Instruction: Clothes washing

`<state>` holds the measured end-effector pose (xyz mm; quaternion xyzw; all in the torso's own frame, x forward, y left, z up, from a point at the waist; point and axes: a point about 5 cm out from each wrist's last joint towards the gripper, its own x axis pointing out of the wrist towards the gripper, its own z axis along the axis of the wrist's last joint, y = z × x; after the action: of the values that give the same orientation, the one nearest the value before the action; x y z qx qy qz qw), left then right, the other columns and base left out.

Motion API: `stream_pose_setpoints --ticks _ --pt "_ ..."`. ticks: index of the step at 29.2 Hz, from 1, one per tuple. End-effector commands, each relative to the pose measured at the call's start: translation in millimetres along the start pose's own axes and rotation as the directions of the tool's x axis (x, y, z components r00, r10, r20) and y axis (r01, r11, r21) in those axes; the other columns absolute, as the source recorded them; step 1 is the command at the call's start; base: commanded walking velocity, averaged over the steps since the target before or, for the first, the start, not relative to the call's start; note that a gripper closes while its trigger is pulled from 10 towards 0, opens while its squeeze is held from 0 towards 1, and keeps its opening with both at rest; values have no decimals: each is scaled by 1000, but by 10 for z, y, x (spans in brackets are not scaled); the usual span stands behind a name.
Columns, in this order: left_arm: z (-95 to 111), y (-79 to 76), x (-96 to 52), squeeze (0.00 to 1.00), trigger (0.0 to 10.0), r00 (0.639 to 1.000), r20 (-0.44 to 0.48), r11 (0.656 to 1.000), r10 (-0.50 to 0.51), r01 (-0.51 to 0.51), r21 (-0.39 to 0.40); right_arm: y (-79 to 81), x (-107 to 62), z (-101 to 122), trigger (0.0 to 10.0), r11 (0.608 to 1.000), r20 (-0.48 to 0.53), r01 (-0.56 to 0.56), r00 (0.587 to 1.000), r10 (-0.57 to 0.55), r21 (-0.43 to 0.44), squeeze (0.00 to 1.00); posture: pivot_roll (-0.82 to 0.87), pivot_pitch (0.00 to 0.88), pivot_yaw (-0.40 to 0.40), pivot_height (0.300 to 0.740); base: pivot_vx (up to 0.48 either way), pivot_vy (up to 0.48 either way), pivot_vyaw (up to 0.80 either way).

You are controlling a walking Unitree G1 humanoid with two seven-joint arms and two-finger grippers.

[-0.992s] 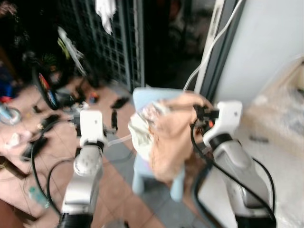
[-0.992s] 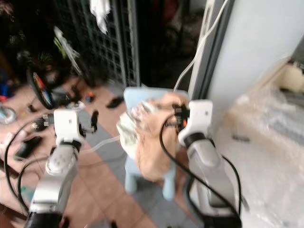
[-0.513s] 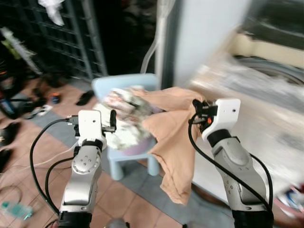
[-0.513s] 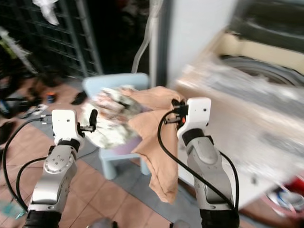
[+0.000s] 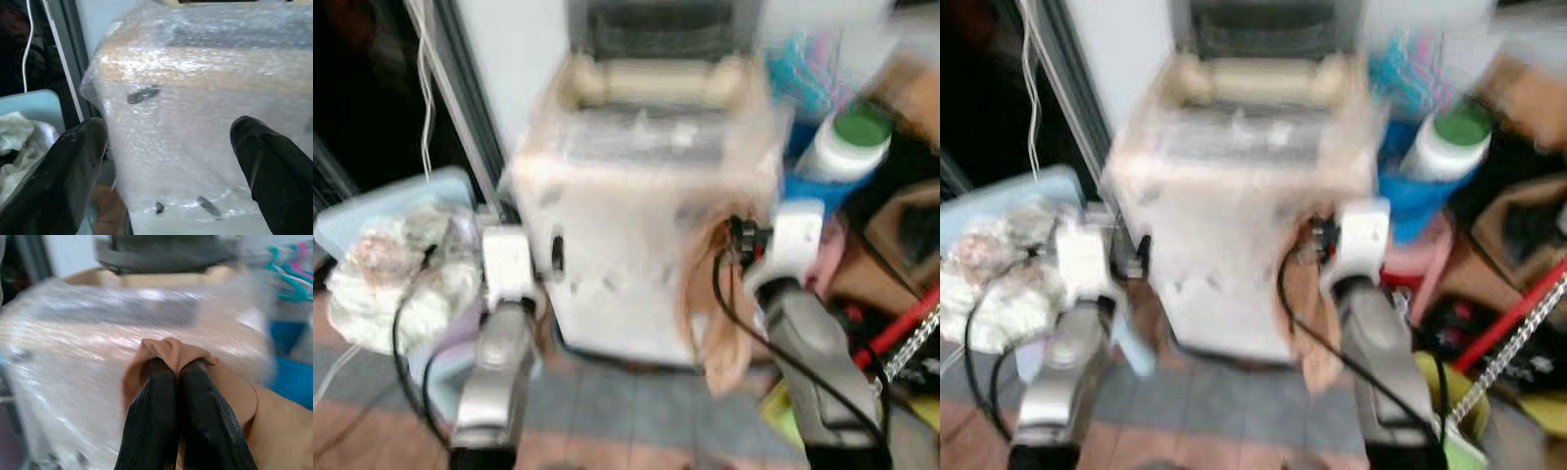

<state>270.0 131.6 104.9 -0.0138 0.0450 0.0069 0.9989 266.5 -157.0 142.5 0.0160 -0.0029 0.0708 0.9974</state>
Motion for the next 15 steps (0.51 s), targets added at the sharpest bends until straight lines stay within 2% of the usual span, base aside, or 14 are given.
stream_pose_setpoints --ticks 1,12,15 --pt "19 104 3 0 10000 999 0 999 35 -35 4 87 27 81 10000 999 43 -33 999 33 7 0 -48 0 47 740 0 266 0" --pt "41 153 35 0 10000 998 -1 998 57 -57 -6 48 69 67 10000 1000 29 -23 999 23 -4 0 -45 0 33 740 0 475 0" --pt "47 178 23 0 10000 998 2 998 63 -63 1 51 74 60 10000 1000 25 -22 999 22 -5 0 -42 0 29 740 0 480 -667"
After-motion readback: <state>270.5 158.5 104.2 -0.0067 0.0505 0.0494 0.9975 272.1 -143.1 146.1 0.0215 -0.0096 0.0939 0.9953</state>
